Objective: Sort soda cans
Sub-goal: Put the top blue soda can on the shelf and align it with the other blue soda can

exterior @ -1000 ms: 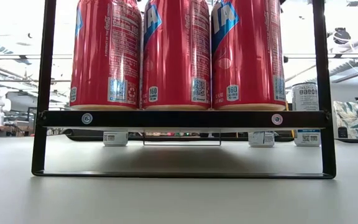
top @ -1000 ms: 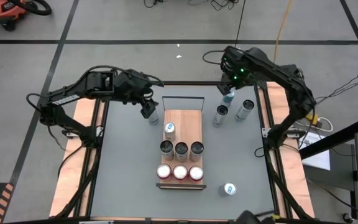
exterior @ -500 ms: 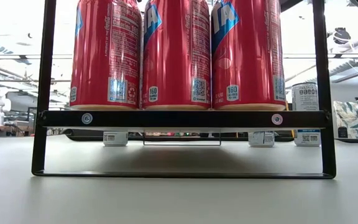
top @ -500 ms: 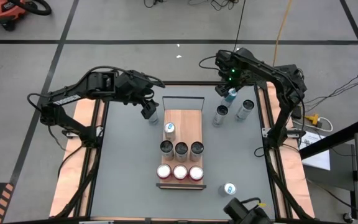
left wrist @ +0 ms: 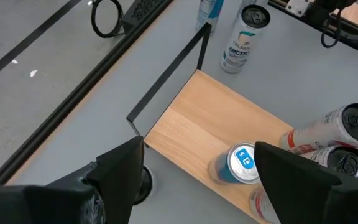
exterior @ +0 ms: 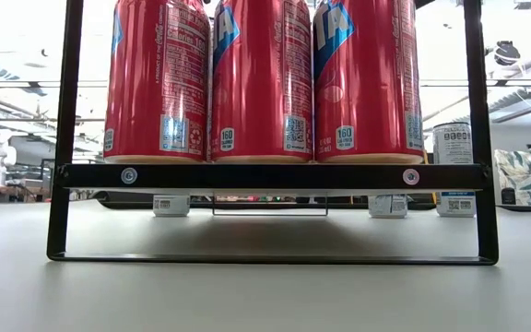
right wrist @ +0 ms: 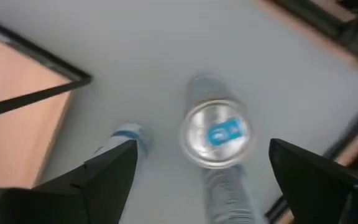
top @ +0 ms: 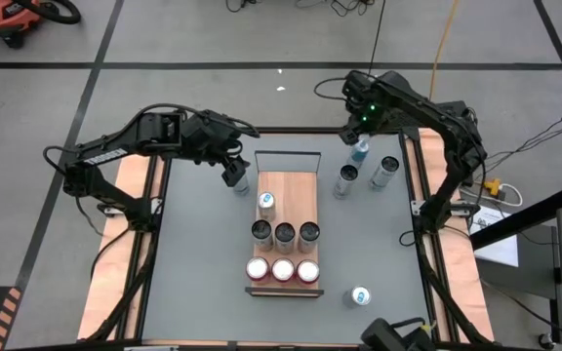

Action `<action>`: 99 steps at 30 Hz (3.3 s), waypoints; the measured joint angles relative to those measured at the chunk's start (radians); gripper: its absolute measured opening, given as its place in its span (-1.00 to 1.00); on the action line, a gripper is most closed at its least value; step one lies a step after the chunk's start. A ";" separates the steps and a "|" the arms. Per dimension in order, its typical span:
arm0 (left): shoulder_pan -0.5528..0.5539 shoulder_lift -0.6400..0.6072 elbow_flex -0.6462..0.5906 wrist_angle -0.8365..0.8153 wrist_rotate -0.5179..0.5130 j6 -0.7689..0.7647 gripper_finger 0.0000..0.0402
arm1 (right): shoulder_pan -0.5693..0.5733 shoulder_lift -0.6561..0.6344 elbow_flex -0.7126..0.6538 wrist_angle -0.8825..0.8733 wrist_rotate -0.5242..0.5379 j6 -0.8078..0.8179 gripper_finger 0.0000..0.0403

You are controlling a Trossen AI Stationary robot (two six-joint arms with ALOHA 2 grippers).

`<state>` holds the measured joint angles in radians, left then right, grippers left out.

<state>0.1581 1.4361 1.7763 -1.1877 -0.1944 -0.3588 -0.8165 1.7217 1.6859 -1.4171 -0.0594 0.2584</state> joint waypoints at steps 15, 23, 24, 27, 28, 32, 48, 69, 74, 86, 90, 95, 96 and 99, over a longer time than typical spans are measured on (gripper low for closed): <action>0.000 0.000 0.000 0.000 0.007 0.000 0.52 | -0.027 0.086 0.007 -0.005 0.029 -0.057 0.67; -0.002 0.000 0.000 0.000 0.008 -0.002 0.52 | -0.028 0.170 0.007 -0.057 0.006 -0.089 0.67; -0.002 0.000 0.000 0.000 0.008 -0.002 0.52 | -0.028 0.178 0.007 -0.056 0.002 -0.097 0.67; -0.002 0.000 0.000 0.000 0.008 -0.002 0.52 | -0.028 0.189 0.007 -0.056 0.002 -0.106 0.62; -0.002 0.000 0.000 0.000 0.008 -0.002 0.52 | -0.028 0.188 0.007 -0.056 0.003 -0.105 0.58; -0.002 0.000 0.000 0.000 0.008 -0.002 0.52 | -0.028 0.187 0.007 -0.063 0.002 -0.094 0.35; -0.002 0.000 0.000 0.101 -0.122 0.028 0.52 | -0.006 0.046 0.007 -0.100 -0.048 -0.035 -0.01; -0.002 0.131 0.001 0.522 0.004 0.472 0.77 | 0.153 -0.403 0.156 0.036 -0.307 0.396 -0.01; 0.002 0.148 0.002 0.618 0.086 0.481 0.97 | 0.219 -0.441 0.156 0.117 -0.366 0.408 -0.01; 0.011 0.223 0.001 0.673 0.167 0.472 0.95 | 0.322 -0.420 0.156 0.279 -0.442 0.431 0.00; 0.010 0.230 0.000 0.676 0.188 0.473 0.95 | 0.344 -0.408 0.156 0.306 -0.442 0.438 0.00; 0.002 0.241 0.001 0.674 0.196 0.475 0.93 | 0.365 -0.395 0.156 0.331 -0.443 0.438 0.00; -0.001 0.241 0.000 0.671 0.196 0.473 0.91 | 0.368 -0.394 0.156 0.333 -0.442 0.439 0.00; -0.005 0.239 0.000 0.678 0.194 0.478 0.79 | 0.379 -0.389 0.156 0.359 -0.444 0.452 0.00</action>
<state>0.1529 1.6755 1.7767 -0.5095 -0.0002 0.1188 -0.4374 1.3330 1.8423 -1.0583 -0.5030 0.7100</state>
